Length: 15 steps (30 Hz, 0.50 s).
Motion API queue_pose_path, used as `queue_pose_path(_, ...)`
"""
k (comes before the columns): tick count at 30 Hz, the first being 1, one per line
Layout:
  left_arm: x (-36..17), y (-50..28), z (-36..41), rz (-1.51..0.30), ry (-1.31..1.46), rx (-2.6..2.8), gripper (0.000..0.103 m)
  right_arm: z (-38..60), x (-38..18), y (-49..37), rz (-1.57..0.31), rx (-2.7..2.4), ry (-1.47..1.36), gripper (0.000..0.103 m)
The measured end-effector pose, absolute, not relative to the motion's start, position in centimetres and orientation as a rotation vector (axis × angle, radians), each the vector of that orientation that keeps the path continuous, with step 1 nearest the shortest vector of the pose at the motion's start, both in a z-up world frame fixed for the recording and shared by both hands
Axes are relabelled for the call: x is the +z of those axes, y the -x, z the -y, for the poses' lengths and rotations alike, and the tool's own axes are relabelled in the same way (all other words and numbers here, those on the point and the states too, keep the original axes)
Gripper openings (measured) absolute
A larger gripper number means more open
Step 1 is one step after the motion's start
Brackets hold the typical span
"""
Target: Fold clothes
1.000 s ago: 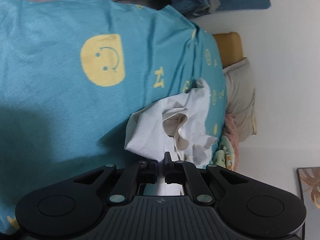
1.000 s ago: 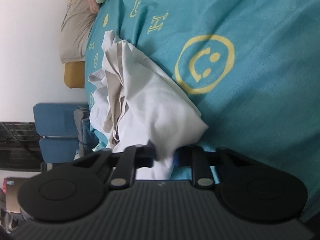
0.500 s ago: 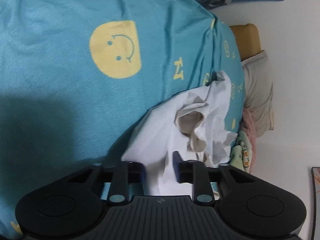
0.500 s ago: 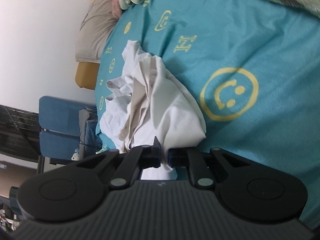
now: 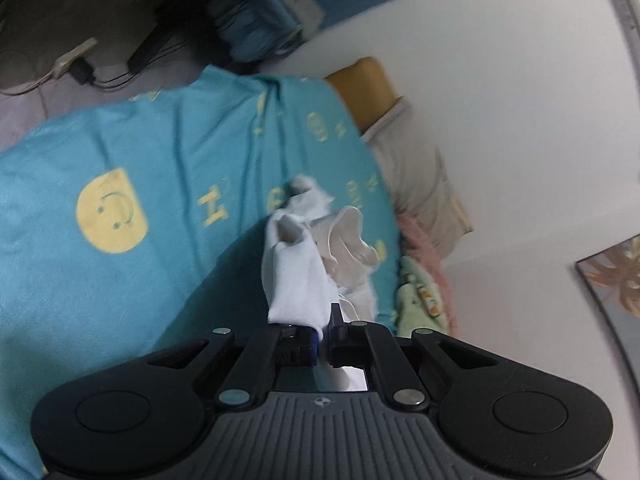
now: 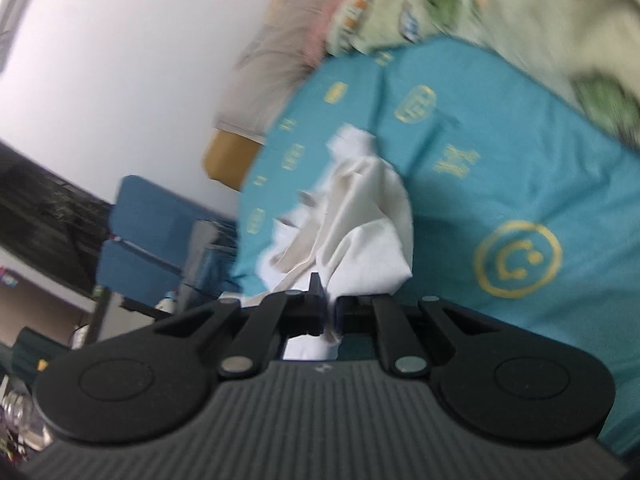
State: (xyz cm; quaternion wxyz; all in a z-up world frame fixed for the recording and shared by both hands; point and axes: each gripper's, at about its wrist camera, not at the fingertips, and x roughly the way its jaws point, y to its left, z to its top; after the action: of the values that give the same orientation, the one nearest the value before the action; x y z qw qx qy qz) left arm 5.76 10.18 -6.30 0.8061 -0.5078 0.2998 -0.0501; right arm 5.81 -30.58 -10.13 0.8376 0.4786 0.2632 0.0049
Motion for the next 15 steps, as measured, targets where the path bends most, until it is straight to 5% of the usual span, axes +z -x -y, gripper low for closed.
queue_pose_path(15,3.0,9.2,-10.9,-0.668,1.006,-0.130,0.004,30.6,-1.7,8.1,-0.563,0.040,-0.990,0.008)
